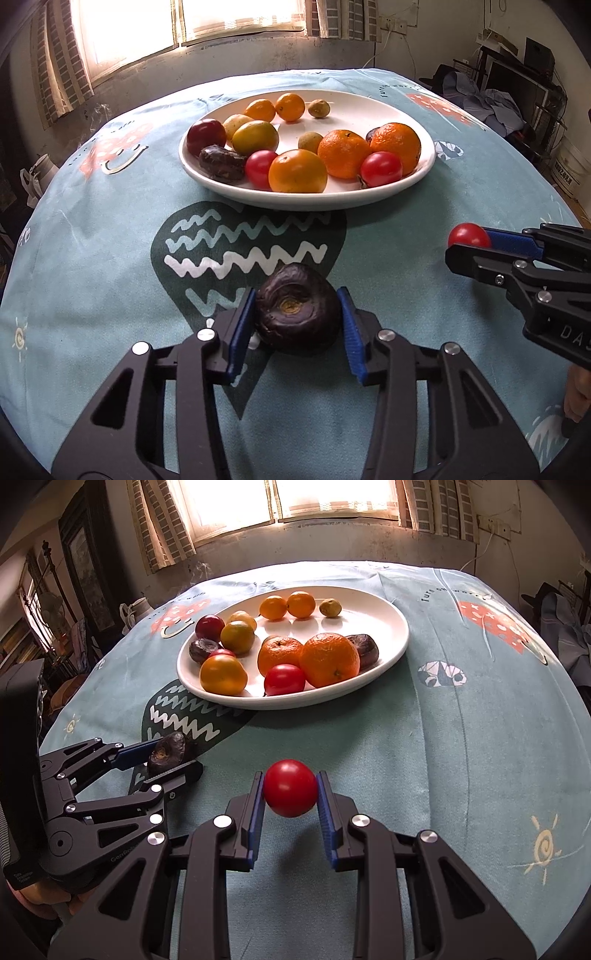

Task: Organize fruits
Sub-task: 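Grasp the last red tomato with the right tool while the left tool grasps a dark passion fruit, then lower the tomato and passion fruit onto the white plate and open both tools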

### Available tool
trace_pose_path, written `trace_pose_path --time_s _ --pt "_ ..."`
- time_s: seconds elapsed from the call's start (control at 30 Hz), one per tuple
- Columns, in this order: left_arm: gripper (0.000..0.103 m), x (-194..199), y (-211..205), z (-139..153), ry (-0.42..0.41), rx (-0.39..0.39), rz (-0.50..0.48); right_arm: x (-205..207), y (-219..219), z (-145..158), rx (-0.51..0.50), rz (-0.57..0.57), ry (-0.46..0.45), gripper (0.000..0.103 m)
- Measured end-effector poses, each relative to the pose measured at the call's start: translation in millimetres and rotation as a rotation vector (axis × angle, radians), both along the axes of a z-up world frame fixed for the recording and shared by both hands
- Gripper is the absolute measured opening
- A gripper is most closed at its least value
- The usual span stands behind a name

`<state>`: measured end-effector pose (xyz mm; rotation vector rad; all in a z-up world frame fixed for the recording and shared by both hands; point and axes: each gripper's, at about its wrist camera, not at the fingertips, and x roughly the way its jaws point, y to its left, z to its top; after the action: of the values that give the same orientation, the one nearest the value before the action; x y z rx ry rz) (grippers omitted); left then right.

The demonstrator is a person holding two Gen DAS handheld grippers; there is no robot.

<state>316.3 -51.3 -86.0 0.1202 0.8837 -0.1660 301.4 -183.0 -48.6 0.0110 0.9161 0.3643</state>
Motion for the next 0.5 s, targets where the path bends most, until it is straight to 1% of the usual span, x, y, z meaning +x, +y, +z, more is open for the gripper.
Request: trace_pose_path --time_s 0.1,0.23,0.33,0.4,0.5 --pt "0.045 -9.8 0.3 7.4 -0.021 0.000 -0.002 -5.2 0.7 1.1 0.004 0.011 -0.010 0.027" --pt "0.045 -22.1 5.4 26.8 -0.058 -0.034 -0.016 -20.1 2.9 9.4 0.048 0.051 -0.038 0.028" --pt "0.045 -25.5 10.0 45.3 -0.081 -0.049 -0.031 -25.8 4.8 21.0 0.096 0.082 -0.051 0.028" --pt "0.045 -25.4 13.5 61.4 -0.105 -0.060 -0.043 -25.8 4.8 32.4 0.146 0.105 -0.058 0.028" --pt "0.045 -18.0 19.3 85.9 -0.142 -0.076 -0.052 -16.5 6.0 53.1 0.189 0.119 -0.092 0.028"
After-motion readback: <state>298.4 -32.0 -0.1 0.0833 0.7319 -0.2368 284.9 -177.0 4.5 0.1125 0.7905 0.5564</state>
